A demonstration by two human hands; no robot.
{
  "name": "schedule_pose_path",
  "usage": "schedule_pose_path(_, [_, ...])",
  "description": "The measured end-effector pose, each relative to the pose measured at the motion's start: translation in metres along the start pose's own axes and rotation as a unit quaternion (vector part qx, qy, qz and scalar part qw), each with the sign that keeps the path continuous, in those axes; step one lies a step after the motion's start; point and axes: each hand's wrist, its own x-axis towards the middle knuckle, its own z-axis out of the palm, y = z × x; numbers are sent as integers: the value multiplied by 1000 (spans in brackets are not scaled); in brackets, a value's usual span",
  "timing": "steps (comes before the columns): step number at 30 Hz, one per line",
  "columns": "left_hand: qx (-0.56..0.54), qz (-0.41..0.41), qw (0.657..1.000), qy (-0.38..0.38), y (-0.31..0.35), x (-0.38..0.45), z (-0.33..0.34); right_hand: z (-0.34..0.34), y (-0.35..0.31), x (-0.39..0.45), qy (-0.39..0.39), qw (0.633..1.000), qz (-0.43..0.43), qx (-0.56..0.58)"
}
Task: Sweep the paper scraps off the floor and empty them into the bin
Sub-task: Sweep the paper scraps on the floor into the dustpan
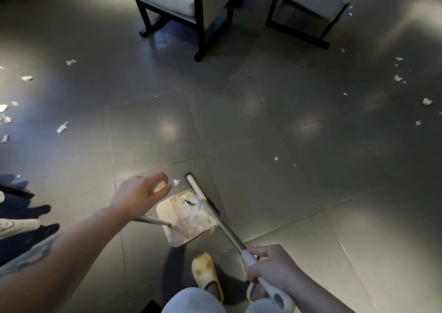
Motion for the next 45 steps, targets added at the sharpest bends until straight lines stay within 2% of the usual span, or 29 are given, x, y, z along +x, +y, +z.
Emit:
schedule_pose_path(8, [-49,-66,997,15,4,-19,0,9,-20,-17,-38,996,-13,-85])
schedule_pose_path(11, [-89,-111,988,56,2,-29,3,4,-22,-18,-46,994,-24,-101])
schedule_pose_path(15, [-180,-214,951,128,-5,-58,23,-2,-21,-24,-14,980,-68,-185])
schedule_pose_path(18, [-233,-248,924,176,3,-80,41,-12,-26,-20,-30,964,-101,-242])
schedule_pose_path(25, [-278,-329,859,275,46,-105,62,-71,-50,-9,-48,927,-157,-338])
schedule_pose_path(30, [-262,-362,841,304,76,-115,76,-116,-59,-4,-38,907,-207,-364])
schedule_pose_path(34, [-236,-387,833,316,97,-117,77,-145,-61,19,-34,906,-224,-356])
schedule_pose_path(38, [-199,-409,834,312,108,-115,73,-159,-66,38,-45,923,-220,-313])
schedule_pose_path(45, [-156,-433,850,256,97,-112,78,-133,-57,62,-77,970,-122,-197])
